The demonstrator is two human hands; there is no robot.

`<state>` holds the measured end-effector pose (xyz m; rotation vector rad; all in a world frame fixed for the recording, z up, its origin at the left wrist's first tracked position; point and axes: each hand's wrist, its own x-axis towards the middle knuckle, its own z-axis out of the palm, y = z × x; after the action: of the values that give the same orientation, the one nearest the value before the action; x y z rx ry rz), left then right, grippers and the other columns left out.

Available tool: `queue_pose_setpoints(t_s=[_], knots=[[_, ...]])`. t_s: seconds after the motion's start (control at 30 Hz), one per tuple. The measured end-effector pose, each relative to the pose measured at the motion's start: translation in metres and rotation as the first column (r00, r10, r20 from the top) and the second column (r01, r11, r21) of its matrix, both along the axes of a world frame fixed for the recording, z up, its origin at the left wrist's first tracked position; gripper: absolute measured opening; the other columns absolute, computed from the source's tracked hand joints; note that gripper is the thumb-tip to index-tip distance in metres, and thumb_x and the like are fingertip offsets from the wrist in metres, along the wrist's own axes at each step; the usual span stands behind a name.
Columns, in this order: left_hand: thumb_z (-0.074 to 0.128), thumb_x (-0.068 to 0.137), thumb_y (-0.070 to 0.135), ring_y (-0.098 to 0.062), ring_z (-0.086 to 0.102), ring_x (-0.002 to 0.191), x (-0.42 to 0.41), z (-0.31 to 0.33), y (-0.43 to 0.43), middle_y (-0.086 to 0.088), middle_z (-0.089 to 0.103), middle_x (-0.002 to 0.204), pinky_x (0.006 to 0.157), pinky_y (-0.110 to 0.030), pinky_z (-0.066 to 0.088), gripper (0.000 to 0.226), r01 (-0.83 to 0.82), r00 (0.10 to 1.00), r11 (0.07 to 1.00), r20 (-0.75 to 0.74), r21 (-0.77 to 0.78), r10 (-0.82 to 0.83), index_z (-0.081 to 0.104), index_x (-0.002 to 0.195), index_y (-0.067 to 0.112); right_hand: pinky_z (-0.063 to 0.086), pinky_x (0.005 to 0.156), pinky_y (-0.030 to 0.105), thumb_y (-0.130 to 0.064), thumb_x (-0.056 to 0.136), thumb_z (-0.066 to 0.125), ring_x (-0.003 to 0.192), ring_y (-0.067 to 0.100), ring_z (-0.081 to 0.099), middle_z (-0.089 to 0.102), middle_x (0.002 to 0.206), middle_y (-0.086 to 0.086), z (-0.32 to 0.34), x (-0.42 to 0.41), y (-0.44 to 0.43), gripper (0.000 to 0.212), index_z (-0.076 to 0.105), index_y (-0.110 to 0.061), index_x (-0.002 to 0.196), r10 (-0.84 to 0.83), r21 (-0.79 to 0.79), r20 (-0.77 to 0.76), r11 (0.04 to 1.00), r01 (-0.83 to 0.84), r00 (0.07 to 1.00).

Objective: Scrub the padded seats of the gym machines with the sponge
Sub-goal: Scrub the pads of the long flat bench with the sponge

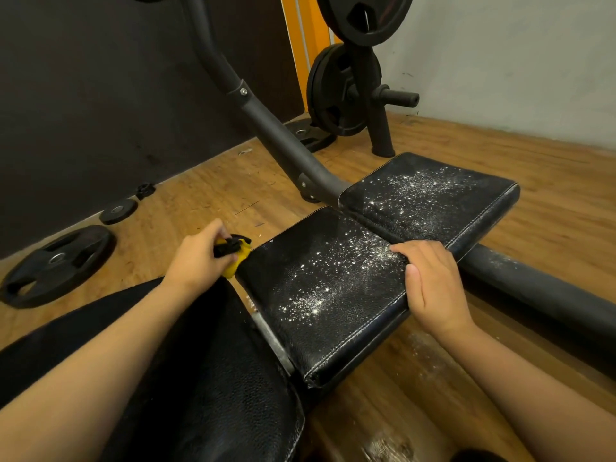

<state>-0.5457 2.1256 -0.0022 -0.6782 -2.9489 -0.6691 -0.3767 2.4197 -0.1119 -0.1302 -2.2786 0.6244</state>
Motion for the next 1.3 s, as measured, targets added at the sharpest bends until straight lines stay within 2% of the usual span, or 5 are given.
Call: queue_pose_setpoints(t_s=[0.3, 0.43, 0.73, 0.97, 1.3], knots=[[0.080, 0.075, 0.017, -0.006, 0.063, 0.084, 0.066, 0.006, -0.003, 0.013, 0.067, 0.090, 0.074, -0.037, 0.052, 0.031, 0.221, 0.969, 0.974, 0.101, 0.045, -0.225, 0.053, 0.087, 0.027, 0.033, 0.087, 0.031, -0.033, 0.100, 0.016, 0.101, 0.023, 0.051, 0.062, 0.107, 0.007, -0.001, -0.001, 0.000, 0.055, 0.063, -0.007, 0.114, 0.011, -0.002, -0.021, 1.000, -0.011, 1.000], [0.081, 0.074, 0.017, -0.001, 0.058, 0.078, 0.097, 0.001, -0.002, 0.016, 0.062, 0.083, 0.067, -0.026, 0.046, 0.035, 0.304, 0.950, 0.952, 0.064, 0.039, -0.306, 0.051, 0.085, 0.029, 0.033, 0.087, 0.031, -0.033, 0.100, 0.016, 0.101, 0.023, 0.051, 0.061, 0.108, 0.008, -0.002, 0.000, -0.001, 0.055, 0.063, -0.006, 0.114, 0.001, -0.001, -0.030, 1.000, -0.001, 1.000], [0.078, 0.077, 0.014, -0.017, 0.059, 0.088, 0.041, -0.001, 0.001, 0.003, 0.064, 0.095, 0.066, -0.030, 0.042, 0.033, 0.088, 0.995, 0.996, -0.042, -0.029, -0.089, 0.049, 0.092, 0.017, 0.034, 0.086, 0.034, -0.026, 0.097, 0.022, 0.099, 0.024, 0.050, 0.062, 0.106, 0.010, 0.000, 0.001, 0.002, 0.048, 0.062, -0.005, 0.114, 0.004, 0.026, -0.014, 1.000, -0.004, 1.000], [0.083, 0.069, 0.019, -0.006, 0.057, 0.073, 0.130, -0.006, 0.005, 0.012, 0.059, 0.077, 0.063, -0.024, 0.045, 0.043, 0.369, 0.929, 0.929, 0.021, 0.023, -0.369, 0.044, 0.083, 0.029, 0.034, 0.086, 0.035, -0.025, 0.097, 0.023, 0.099, 0.026, 0.051, 0.061, 0.105, 0.010, 0.000, 0.000, 0.000, 0.047, 0.062, -0.005, 0.114, -0.005, 0.027, -0.005, 1.000, 0.005, 1.000], [0.080, 0.075, 0.017, -0.016, 0.061, 0.080, 0.067, -0.006, 0.001, 0.003, 0.066, 0.086, 0.071, -0.037, 0.049, 0.032, 0.114, 0.993, 0.993, -0.023, 0.010, -0.114, 0.052, 0.090, 0.019, 0.034, 0.085, 0.035, -0.025, 0.097, 0.023, 0.097, 0.025, 0.049, 0.060, 0.104, 0.010, 0.002, 0.003, 0.000, 0.046, 0.061, -0.005, 0.115, -0.009, 0.034, 0.009, 0.999, 0.009, 1.000]])
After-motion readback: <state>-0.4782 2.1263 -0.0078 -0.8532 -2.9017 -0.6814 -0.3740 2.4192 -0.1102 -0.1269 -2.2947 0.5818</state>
